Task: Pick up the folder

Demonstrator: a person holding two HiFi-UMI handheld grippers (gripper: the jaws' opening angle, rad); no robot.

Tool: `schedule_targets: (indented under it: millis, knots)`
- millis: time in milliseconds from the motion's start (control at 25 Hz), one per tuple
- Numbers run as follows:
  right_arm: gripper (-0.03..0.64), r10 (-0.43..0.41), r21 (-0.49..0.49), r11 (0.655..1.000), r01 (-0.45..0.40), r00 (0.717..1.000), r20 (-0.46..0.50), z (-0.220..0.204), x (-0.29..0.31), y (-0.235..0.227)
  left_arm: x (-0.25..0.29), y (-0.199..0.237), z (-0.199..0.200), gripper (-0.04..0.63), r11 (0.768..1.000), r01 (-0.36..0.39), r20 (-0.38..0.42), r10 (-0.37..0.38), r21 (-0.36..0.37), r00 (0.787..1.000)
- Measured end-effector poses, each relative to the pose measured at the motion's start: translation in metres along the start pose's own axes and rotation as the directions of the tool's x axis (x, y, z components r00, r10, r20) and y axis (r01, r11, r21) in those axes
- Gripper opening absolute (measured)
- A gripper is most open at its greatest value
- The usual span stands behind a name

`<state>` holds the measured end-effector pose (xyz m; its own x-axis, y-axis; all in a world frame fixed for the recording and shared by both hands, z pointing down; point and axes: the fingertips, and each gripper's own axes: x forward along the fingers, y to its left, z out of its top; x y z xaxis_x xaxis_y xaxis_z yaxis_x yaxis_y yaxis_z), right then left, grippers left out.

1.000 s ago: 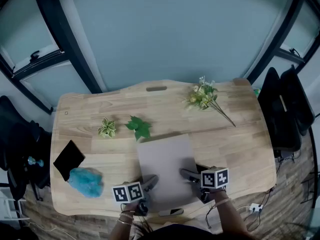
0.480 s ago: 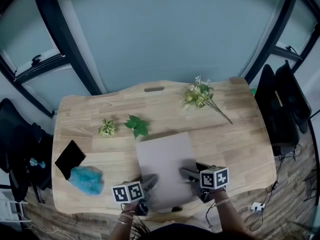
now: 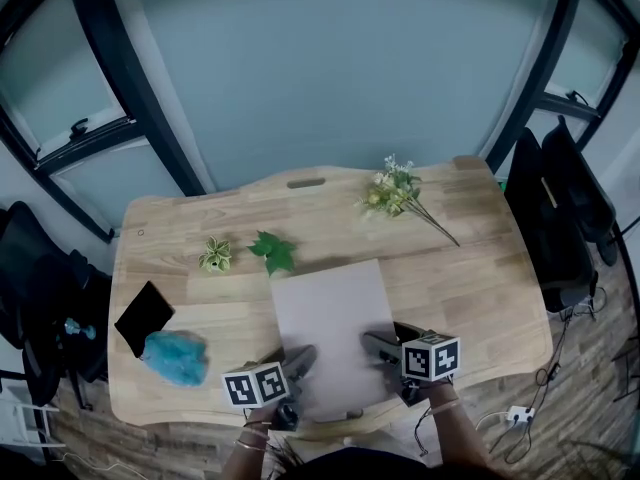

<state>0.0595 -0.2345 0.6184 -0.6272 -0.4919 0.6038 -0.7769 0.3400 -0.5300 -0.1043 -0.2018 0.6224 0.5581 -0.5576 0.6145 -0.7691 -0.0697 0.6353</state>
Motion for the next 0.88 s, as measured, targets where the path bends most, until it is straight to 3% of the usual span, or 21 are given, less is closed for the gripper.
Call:
schedule_targets:
  millis: [880]
  knots:
    - [0.331,-0.002,-0.050,0.999,0.009,0.990,0.139,0.014,-0.059,0.018,-0.032,-0.049,0.006,0.331,0.994,-0.003,0.089,-0.006,0.107,0.996]
